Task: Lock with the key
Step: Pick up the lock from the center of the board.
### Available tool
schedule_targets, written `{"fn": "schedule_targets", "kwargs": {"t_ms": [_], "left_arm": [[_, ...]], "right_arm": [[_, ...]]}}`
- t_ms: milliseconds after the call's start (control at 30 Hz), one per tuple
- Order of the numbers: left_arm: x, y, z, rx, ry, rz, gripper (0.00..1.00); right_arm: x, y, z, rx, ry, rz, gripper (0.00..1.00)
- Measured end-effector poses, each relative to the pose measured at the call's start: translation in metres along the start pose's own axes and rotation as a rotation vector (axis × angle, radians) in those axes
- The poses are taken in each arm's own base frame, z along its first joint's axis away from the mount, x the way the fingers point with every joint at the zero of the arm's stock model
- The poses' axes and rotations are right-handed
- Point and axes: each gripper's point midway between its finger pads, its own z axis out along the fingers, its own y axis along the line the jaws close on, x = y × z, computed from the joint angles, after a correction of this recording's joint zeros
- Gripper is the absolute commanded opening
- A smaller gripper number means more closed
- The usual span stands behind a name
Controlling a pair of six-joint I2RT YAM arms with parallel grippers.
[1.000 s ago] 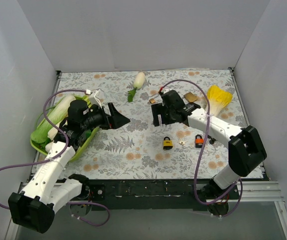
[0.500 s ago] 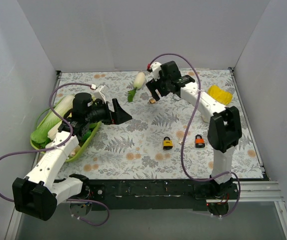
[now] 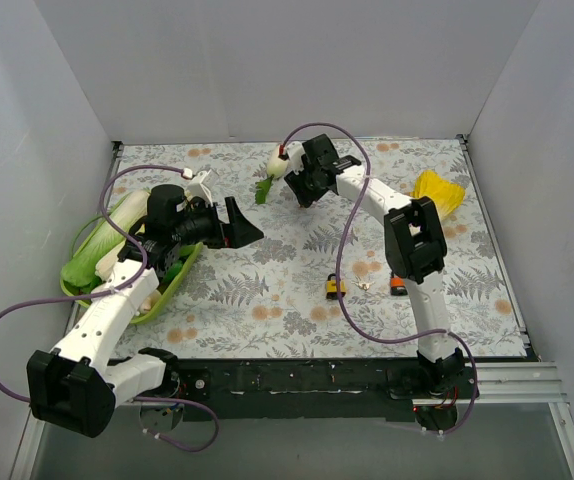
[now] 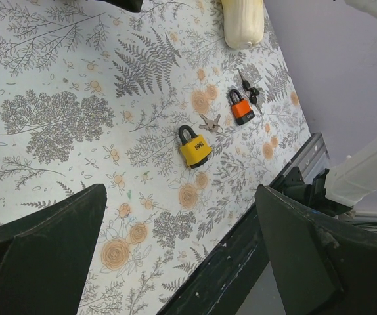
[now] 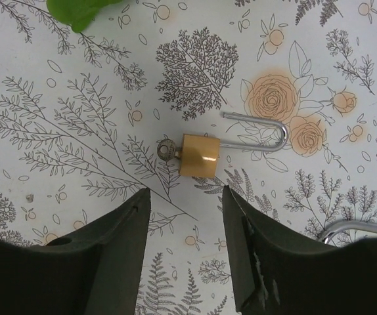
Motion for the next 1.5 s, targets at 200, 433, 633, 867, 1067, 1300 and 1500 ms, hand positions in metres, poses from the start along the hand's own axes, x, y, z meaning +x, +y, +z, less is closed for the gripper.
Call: {"fn": "schedule_targets", "kwargs": {"t_ms": [200, 433, 633, 867, 1067, 1300, 1500], "left_arm": [[-0.001, 0.002, 0.0, -0.004, -0.002, -0.001, 0.98], [-0.001, 0.003, 0.0, -0.008, -0.005, 0.0, 0.98], [-0.003, 0.005, -0.001, -0.012, -0.009, 0.001, 0.98], [-0.004, 0.007, -0.001, -0.016, -0.011, -0.003, 0.98], [-0.003, 0.011, 0.001, -0.024, -0.005, -0.012, 0.98], [-0.004, 0.013, 0.0, -0.029, -0.009, -0.013, 0.98], [-0.005, 0.015, -0.001, -0.034, -0.011, -0.01, 0.98]], "right_arm": [[0.007, 0.001, 0.014, -0.005, 0.012, 0.019, 0.52], [0.019, 0.002, 0.025, -0.01, 0.039, 0.03, 0.51], [0.017, -0.007, 0.03, 0.001, 0.029, 0.04, 0.51], [0.029, -0.015, 0.041, 0.003, 0.047, 0.065, 0.51], [0.027, -0.016, 0.042, -0.006, 0.04, 0.074, 0.51], [0.024, -0.013, 0.044, -0.026, 0.029, 0.077, 0.48], [0.023, -0.011, 0.046, -0.038, 0.026, 0.076, 0.3]]}}
